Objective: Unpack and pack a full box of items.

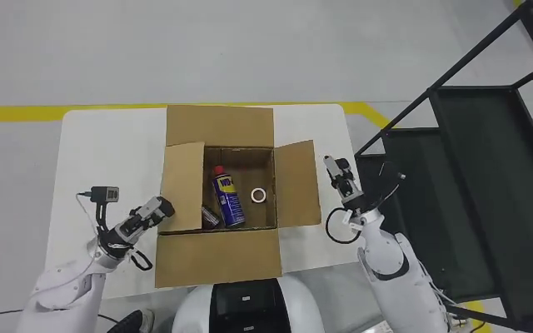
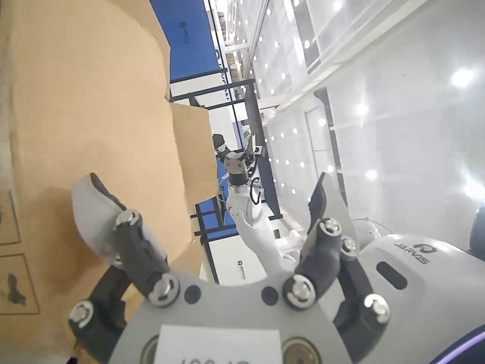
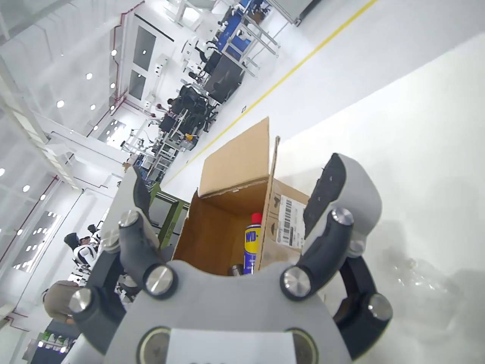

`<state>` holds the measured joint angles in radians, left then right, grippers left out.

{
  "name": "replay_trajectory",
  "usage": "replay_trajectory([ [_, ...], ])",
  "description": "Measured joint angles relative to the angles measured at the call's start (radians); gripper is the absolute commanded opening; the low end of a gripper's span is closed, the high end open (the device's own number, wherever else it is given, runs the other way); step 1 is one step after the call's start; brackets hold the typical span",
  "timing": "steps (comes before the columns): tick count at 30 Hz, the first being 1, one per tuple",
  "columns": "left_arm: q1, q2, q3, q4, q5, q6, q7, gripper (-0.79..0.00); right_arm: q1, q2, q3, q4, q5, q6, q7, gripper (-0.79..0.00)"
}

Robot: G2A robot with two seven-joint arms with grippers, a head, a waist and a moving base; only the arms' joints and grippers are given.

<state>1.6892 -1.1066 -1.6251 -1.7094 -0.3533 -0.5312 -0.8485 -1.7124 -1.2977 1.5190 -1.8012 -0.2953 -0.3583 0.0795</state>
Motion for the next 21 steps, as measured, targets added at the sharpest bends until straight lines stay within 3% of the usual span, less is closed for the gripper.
replay_trajectory([
  [6, 0.042, -0.001, -0.005, -0.045, 0.208, -0.070, 0.107, 0.000, 0.011, 0.002, -0.021, 0.017, 0.057, 0.007, 0.092, 0.000],
  [12, 0.052, -0.002, 0.014, -0.061, 0.296, -0.064, 0.163, 0.000, 0.012, 0.004, -0.039, -0.003, 0.088, -0.019, 0.136, 0.000],
  [16, 0.060, -0.002, 0.020, -0.082, 0.262, -0.059, 0.181, 0.000, 0.020, 0.006, -0.057, -0.023, 0.127, -0.076, 0.182, 0.000],
  [21, 0.099, 0.002, -0.015, -0.138, 0.094, -0.055, 0.163, 0.000, 0.062, 0.007, -0.101, -0.028, 0.168, -0.117, 0.254, 0.000],
])
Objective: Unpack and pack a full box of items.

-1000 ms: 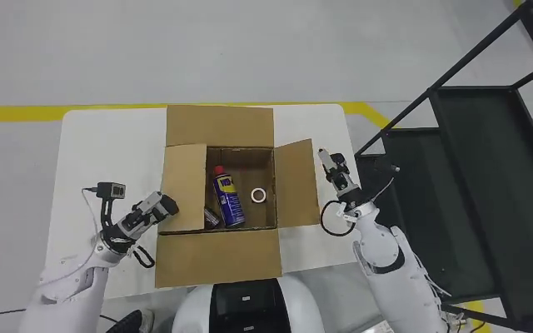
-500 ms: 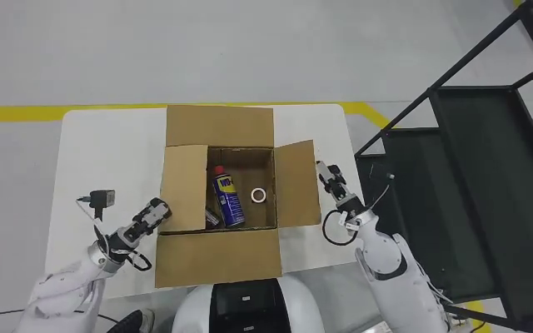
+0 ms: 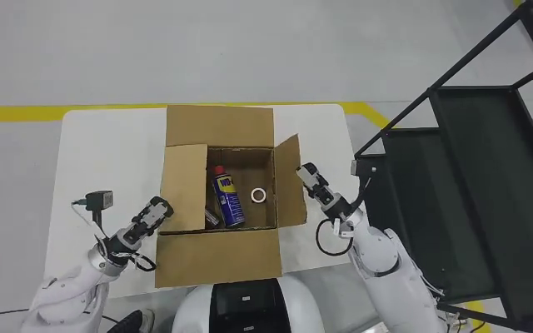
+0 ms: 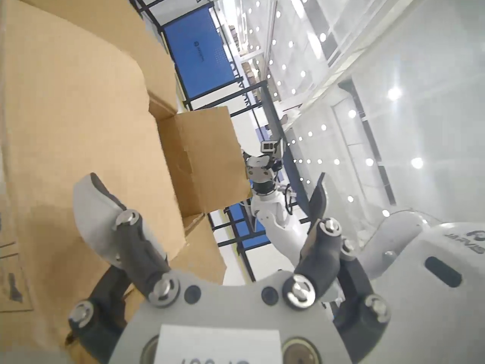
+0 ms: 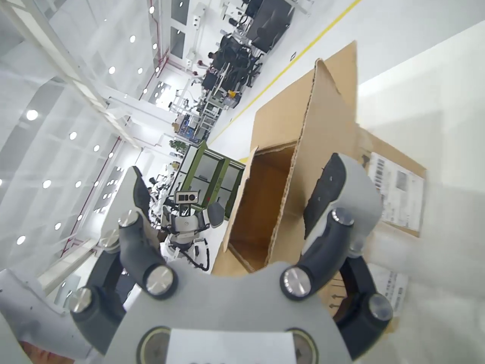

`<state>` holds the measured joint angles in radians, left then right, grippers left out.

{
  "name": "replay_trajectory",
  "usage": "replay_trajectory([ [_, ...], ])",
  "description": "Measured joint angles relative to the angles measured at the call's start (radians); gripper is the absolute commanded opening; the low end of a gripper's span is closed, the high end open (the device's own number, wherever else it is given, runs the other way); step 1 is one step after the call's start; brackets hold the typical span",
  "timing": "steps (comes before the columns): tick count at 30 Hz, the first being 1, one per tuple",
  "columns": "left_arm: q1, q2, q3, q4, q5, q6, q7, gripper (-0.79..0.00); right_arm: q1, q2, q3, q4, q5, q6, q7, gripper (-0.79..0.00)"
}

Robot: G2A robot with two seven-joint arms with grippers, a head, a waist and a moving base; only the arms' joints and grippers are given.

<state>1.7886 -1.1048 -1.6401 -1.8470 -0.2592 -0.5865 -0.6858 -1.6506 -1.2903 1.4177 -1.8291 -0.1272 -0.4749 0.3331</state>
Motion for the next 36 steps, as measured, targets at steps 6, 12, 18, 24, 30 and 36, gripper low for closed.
replay_trajectory([
  [6, 0.070, 0.005, -0.092, -0.055, -0.174, -0.013, -0.005, 0.000, 0.061, -0.002, -0.056, 0.021, 0.023, -0.019, 0.042, 0.000],
  [12, 0.132, 0.004, -0.178, -0.073, -0.291, -0.033, 0.033, 0.000, 0.141, -0.007, -0.136, 0.054, 0.020, 0.016, 0.102, 0.000],
  [18, 0.169, 0.000, -0.237, -0.063, -0.291, -0.071, 0.053, 0.000, 0.268, -0.019, -0.245, 0.158, 0.028, 0.097, 0.183, 0.000],
  [24, 0.194, -0.005, -0.254, -0.038, -0.239, -0.096, 0.083, 0.000, 0.358, -0.030, -0.321, 0.220, -0.036, 0.206, 0.214, 0.000],
  [30, 0.211, -0.010, -0.255, -0.012, -0.184, -0.112, 0.093, 0.000, 0.397, -0.034, -0.355, 0.234, -0.049, 0.304, 0.241, 0.000],
  [36, 0.200, -0.001, -0.256, 0.006, -0.219, -0.062, -0.027, 0.000, 0.411, -0.034, -0.369, 0.235, -0.048, 0.357, 0.272, 0.000],
])
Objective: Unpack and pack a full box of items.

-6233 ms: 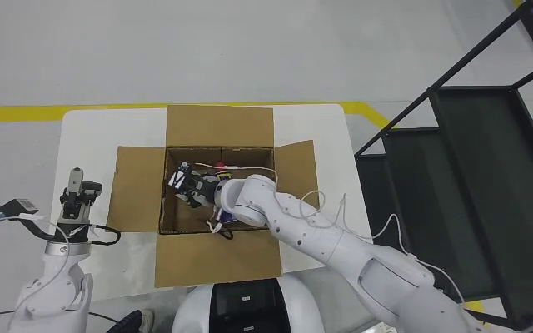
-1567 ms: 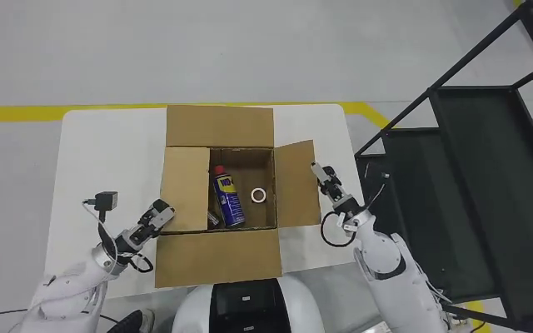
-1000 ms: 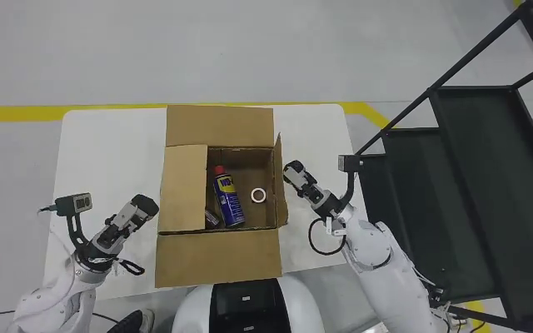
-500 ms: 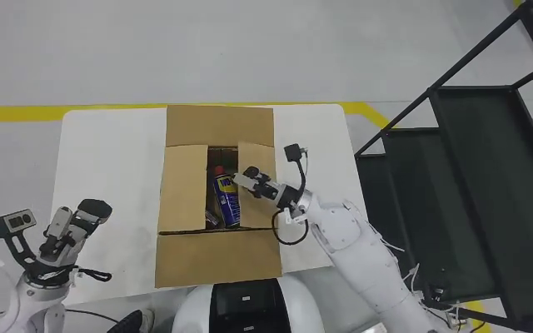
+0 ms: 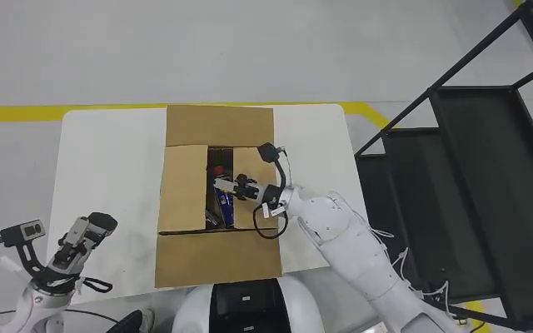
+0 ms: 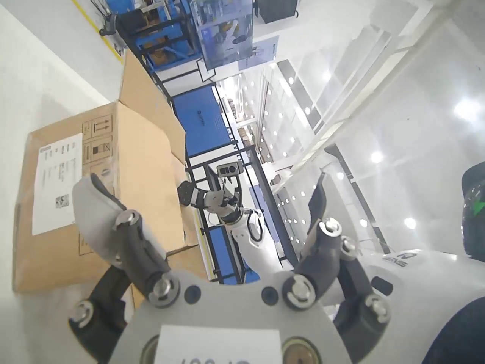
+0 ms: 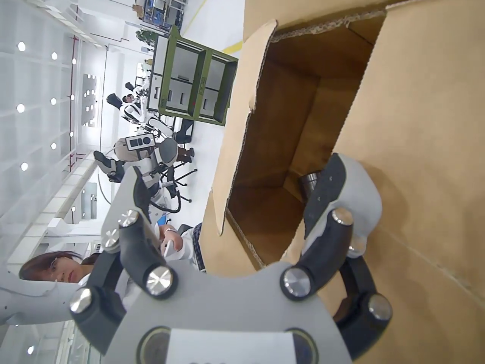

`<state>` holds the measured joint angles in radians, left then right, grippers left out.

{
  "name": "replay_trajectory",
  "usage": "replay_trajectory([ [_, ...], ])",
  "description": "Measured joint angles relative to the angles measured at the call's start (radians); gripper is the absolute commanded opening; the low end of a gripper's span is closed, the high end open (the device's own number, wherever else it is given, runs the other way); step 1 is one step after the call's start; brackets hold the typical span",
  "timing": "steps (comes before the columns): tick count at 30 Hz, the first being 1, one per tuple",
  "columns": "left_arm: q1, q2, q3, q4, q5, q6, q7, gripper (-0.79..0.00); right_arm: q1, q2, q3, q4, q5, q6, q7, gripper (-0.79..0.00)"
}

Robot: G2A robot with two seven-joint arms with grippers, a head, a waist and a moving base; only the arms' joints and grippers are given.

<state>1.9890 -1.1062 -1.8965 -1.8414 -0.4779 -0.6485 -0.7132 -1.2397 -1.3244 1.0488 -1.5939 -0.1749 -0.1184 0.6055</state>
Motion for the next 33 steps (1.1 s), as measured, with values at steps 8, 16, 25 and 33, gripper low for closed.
replay_trajectory([
  [8, -0.069, 0.031, -0.046, 0.036, -0.018, 0.079, -0.315, 0.000, -0.046, 0.010, 0.046, -0.073, 0.043, -0.082, -0.030, 0.000],
  [16, -0.207, 0.061, -0.036, 0.081, 0.008, 0.170, -0.551, 0.000, -0.165, 0.036, 0.155, -0.197, 0.089, -0.199, -0.035, 0.000],
  [25, -0.343, 0.085, 0.024, 0.135, -0.028, 0.290, -0.737, 0.000, -0.236, 0.049, 0.199, -0.243, 0.140, -0.255, -0.019, 0.000],
  [33, -0.380, 0.093, 0.035, 0.159, -0.061, 0.331, -0.790, 0.000, -0.235, 0.049, 0.199, -0.242, 0.139, -0.254, -0.019, 0.000],
])
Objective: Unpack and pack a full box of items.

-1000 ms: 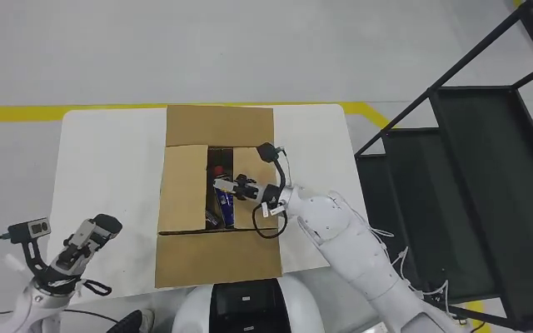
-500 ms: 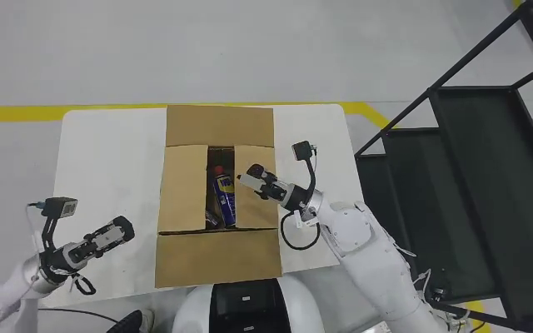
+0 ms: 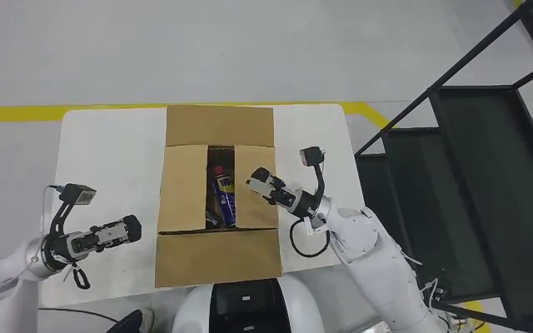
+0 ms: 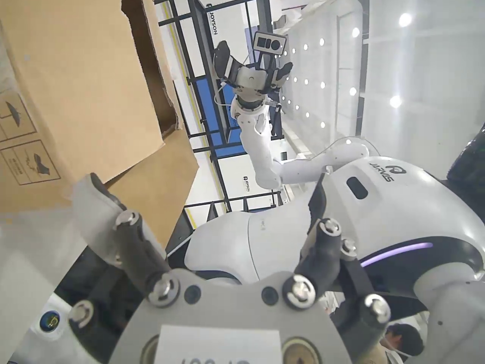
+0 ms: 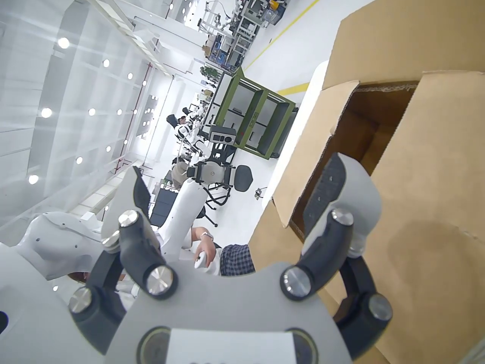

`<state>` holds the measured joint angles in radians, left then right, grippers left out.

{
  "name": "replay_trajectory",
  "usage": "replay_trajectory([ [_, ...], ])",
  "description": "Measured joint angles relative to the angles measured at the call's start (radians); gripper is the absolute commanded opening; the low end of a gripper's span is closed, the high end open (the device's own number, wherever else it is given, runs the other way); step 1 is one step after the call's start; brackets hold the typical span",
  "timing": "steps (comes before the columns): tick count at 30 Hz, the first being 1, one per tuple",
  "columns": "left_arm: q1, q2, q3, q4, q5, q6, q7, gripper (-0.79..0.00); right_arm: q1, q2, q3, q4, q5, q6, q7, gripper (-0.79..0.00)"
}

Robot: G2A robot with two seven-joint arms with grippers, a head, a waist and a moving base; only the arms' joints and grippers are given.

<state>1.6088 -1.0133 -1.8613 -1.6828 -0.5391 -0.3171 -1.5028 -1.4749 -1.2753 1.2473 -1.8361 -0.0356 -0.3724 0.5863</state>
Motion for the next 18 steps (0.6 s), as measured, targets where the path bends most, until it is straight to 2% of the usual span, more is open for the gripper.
replay_trajectory([
  [6, 0.000, 0.000, 0.000, 0.000, 0.000, 0.000, 0.000, 0.000, 0.001, 0.001, -0.004, -0.001, 0.006, 0.010, 0.002, 0.000],
  [8, 0.006, 0.000, 0.003, -0.003, 0.013, -0.001, 0.012, 0.000, 0.003, 0.005, 0.004, 0.003, 0.042, 0.022, 0.041, 0.000],
  [12, 0.028, 0.003, 0.024, -0.002, 0.086, -0.014, 0.035, 0.000, -0.021, 0.020, 0.064, -0.015, 0.073, 0.063, 0.126, 0.000],
  [18, -0.018, 0.023, 0.029, 0.038, 0.126, -0.021, 0.021, 0.000, -0.115, 0.045, 0.187, -0.050, 0.128, 0.106, 0.211, 0.000],
])
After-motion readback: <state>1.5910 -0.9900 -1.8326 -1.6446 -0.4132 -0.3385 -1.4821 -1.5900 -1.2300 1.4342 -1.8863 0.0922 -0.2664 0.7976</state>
